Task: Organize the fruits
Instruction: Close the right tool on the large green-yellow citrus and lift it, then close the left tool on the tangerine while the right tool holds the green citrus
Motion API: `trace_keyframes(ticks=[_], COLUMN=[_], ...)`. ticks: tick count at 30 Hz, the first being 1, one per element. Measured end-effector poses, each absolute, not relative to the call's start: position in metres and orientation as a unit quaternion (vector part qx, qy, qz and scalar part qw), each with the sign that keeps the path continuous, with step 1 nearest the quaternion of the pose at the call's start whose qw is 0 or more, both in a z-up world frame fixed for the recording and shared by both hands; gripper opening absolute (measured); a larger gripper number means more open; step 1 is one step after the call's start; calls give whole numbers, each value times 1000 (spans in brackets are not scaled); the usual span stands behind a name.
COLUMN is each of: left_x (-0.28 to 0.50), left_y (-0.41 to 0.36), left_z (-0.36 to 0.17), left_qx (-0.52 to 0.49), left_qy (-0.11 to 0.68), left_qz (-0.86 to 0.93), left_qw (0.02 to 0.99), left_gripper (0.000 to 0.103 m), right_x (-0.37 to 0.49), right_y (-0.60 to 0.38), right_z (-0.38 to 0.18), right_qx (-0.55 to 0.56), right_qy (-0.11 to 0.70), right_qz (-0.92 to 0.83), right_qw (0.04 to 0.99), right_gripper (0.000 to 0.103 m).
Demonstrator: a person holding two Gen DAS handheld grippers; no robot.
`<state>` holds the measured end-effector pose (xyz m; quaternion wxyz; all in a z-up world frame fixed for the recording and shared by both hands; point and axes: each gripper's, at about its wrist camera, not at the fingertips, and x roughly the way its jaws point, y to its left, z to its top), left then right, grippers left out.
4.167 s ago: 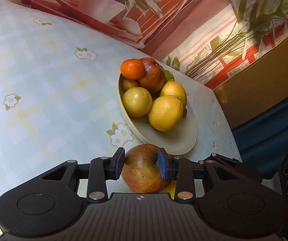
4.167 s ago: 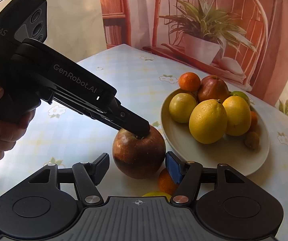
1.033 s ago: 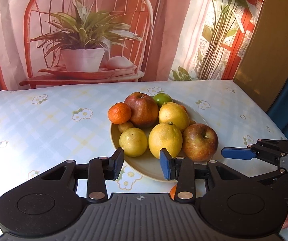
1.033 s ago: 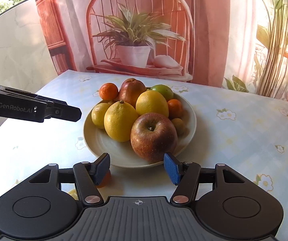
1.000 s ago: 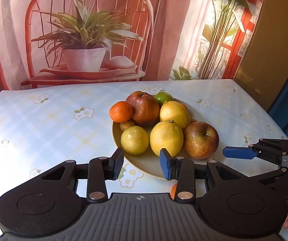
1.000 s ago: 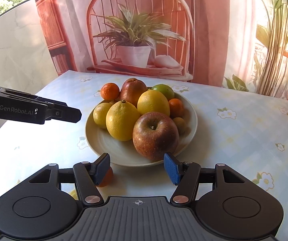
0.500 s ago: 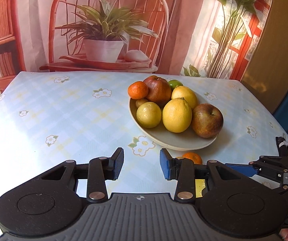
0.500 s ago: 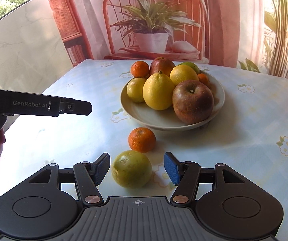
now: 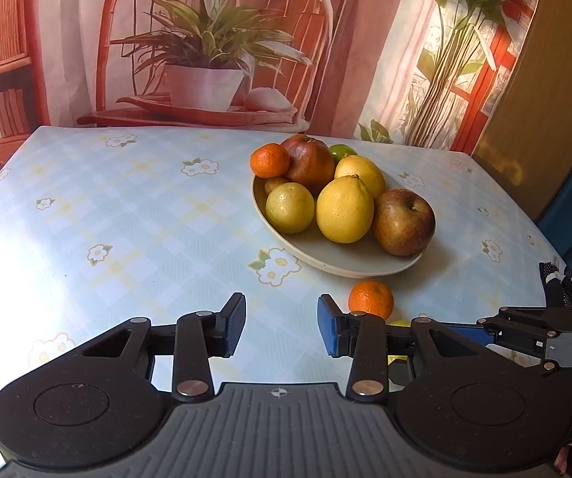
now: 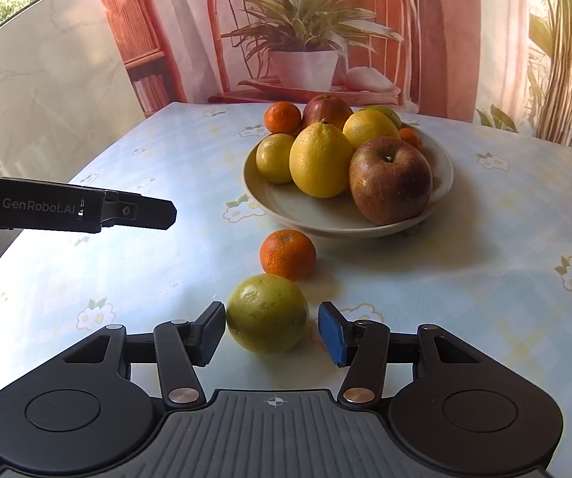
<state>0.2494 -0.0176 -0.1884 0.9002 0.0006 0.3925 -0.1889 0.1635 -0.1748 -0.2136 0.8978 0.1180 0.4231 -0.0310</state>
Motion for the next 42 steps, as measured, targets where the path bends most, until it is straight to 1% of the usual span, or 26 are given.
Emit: trace_keyframes(ticks=[3, 6, 13, 22, 31, 34, 36, 42], left_x=[248, 247, 246, 245, 245, 245, 246, 254], left_y=[-18, -19, -21, -24, -27, -30, -36, -59], left_z=[-189, -190, -192, -192, -191, -191, -191, -198], left_qx=[0, 0, -7, 4, 11, 15, 22, 24], left_qy=[394, 396, 400, 402, 403, 403, 400, 411], left_qz=[-189, -191, -194, -193, -188, -193, -201, -238], left_qw=[899, 898, 896, 895, 896, 895, 894, 880], left_gripper=[42, 42, 42, 42, 42, 44, 48, 48], right_x=[163, 163, 161, 165, 158, 151, 145, 125], right_y=[-175, -177, -178, -176, -181, -189, -195, -220], right_z=[-214, -215, -216, -219, -214, -207, -203, -192], right_qx=[119, 130, 131, 129, 128, 133, 133, 140], right_qy=[423, 421, 418, 417, 405, 393, 385, 364], right_qz=[-29, -25, -21, -16, -15, -23, -29, -55], right_qw=[898, 897, 899, 900, 905, 910, 913, 919], right_gripper=[47, 43, 43, 44, 43, 43, 43, 43])
